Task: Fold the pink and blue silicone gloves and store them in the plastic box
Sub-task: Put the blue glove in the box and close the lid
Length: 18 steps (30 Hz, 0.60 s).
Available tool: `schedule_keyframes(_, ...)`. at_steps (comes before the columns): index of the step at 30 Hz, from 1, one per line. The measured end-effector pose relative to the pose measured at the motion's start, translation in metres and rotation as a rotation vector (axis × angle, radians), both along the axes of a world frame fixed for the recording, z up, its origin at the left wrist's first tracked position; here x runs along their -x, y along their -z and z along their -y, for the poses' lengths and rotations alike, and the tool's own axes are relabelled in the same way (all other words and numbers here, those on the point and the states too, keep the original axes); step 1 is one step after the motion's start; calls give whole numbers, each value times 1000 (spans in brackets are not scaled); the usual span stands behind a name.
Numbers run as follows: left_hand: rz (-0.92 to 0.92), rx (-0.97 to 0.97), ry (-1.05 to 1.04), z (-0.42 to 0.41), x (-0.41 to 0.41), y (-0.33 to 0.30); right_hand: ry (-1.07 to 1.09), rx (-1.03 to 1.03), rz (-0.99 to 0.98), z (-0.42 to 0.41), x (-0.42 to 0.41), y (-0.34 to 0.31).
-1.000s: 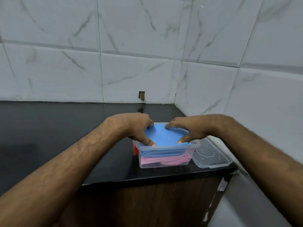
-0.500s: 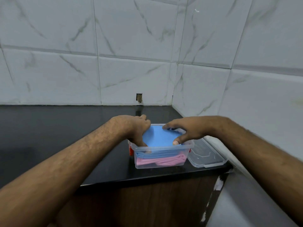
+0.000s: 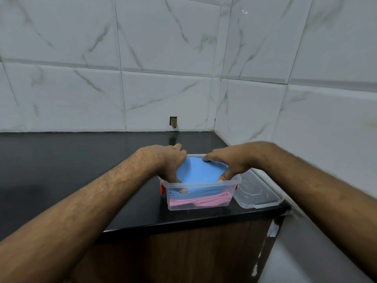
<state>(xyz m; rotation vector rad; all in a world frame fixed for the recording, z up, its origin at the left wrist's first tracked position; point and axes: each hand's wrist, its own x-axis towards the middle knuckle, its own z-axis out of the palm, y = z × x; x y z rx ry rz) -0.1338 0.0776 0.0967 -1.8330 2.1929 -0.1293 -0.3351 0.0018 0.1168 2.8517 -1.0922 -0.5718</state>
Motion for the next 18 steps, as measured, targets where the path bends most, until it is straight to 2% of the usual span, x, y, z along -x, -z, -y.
schedule_keyframes(3,-38,-37,-10,2,-2,-3,-34,165,-146,-5,-12,10)
schedule_keyframes(6,-120,-82,-25,5,-9,-4,-29,262,-194,-7,-18,19)
schedule_keyframes(12,-290,-71,-41,5,-19,2,20,224,-170,-8,-17,17)
schedule_keyframes(18,-250,-73,-74,3,-12,1,29,144,-73,-9,-9,14)
